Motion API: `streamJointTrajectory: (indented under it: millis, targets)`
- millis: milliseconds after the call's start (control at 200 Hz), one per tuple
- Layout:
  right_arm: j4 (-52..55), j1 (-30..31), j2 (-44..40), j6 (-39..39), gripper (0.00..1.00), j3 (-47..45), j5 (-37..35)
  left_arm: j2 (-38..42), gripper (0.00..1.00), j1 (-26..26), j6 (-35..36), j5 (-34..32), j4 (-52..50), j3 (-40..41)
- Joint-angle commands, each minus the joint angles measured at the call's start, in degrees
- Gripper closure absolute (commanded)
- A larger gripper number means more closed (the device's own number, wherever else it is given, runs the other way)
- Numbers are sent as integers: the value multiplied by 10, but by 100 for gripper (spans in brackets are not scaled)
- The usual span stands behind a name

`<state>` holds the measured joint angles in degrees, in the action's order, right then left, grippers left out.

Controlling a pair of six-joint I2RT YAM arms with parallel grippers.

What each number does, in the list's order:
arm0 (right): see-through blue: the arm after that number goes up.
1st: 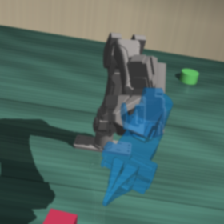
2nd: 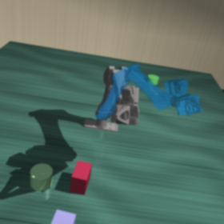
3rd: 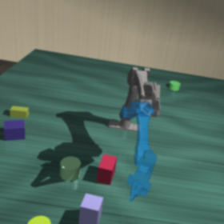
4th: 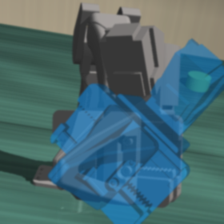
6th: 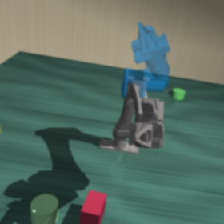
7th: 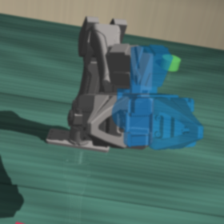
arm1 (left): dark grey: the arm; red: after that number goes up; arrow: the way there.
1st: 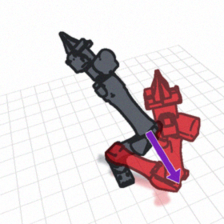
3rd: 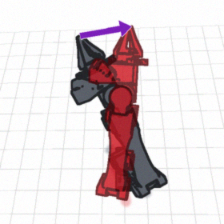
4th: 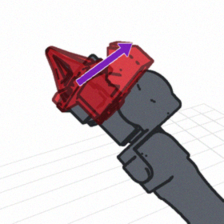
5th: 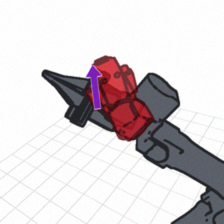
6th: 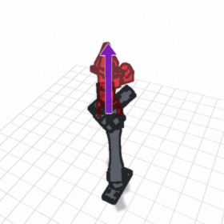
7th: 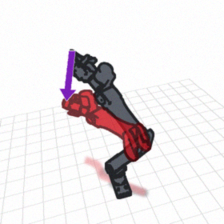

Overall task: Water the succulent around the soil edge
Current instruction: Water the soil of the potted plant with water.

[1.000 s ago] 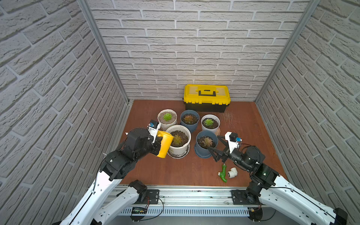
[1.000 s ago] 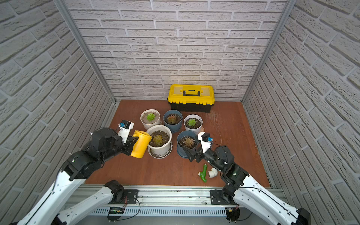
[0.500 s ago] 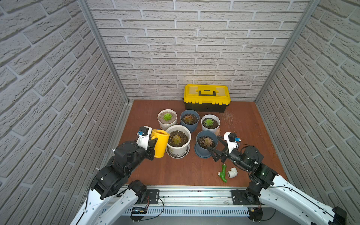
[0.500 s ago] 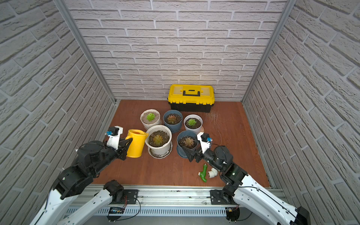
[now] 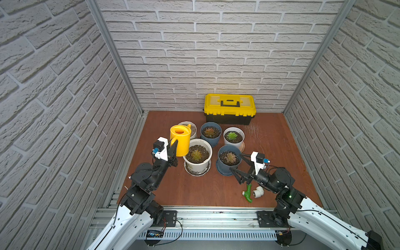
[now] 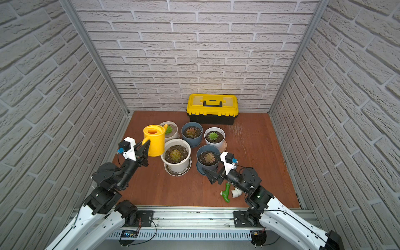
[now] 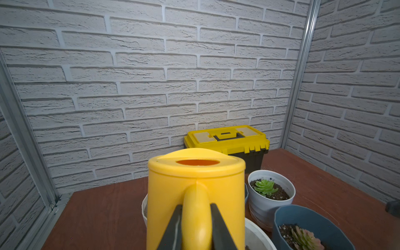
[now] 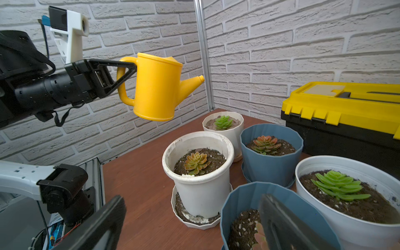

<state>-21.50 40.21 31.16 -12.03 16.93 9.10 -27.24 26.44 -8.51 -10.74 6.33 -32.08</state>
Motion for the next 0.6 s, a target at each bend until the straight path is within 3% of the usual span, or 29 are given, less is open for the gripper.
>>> streamJointTrajectory:
  millis: [0, 110, 285, 465, 595]
  targets:
    - [-72, -2, -9, -7, 0, -12, -31, -14, 100, -12, 15, -4, 106, -6]
    - [-54, -2, 17, -29, 0, 9, -86, -69, 100, -46, 15, -3, 35, -68]
    - [-6, -2, 61, -30, 0, 61, -86, -167, 100, -122, 29, 87, -94, -184]
    - [36, -2, 58, -18, 0, 85, -87, -243, 100, -211, 51, 199, -170, -246]
    - [35, -2, 46, -8, 0, 72, -90, -289, 100, -245, 54, 263, -188, -267]
